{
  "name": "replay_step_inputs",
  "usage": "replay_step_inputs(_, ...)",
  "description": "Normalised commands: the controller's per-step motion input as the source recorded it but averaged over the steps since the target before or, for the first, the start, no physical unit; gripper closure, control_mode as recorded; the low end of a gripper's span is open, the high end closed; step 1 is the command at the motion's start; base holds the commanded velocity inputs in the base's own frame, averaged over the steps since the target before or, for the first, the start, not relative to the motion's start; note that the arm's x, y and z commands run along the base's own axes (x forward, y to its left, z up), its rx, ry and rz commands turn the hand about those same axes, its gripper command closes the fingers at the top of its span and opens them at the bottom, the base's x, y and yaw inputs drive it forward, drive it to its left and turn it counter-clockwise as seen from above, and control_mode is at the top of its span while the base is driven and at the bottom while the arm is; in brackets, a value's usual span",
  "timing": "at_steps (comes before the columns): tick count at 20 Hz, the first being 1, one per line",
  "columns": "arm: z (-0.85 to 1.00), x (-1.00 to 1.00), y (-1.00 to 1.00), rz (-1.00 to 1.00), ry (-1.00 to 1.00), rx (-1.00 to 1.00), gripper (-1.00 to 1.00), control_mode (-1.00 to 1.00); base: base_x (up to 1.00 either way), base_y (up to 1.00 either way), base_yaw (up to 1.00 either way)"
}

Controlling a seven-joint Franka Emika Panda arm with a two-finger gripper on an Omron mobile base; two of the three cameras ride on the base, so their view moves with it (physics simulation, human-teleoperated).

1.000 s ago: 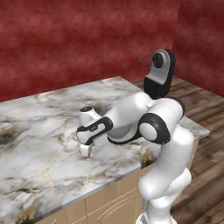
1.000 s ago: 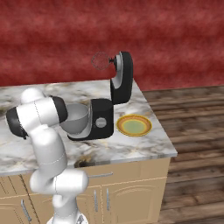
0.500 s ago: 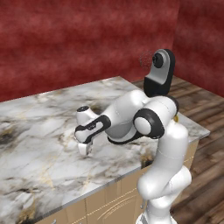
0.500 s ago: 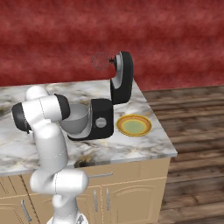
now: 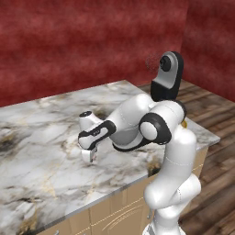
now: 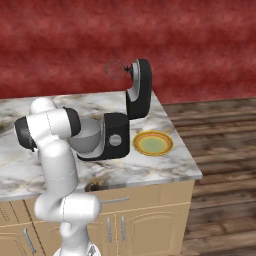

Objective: Add butter and sugar cubes to the stand mixer bowl and then turn on the stand mixer to begin making frosting.

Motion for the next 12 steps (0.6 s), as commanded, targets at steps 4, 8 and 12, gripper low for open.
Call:
replay_step_inputs(4,-0.33,-0.16,0.09,0.0,0.0,-0.03,1.0,-1.0,0.0,0.0,0.0)
replay_step_inputs(8,-0.39,-0.25,0.01,-0.01,0.0,0.0,1.0,-1.0,0.0,0.0,0.0)
replay_step_inputs(12,-0.39,-0.33,0.0,-0.01,0.0,0.0,1.0,-1.0,0.0,0.0,0.0)
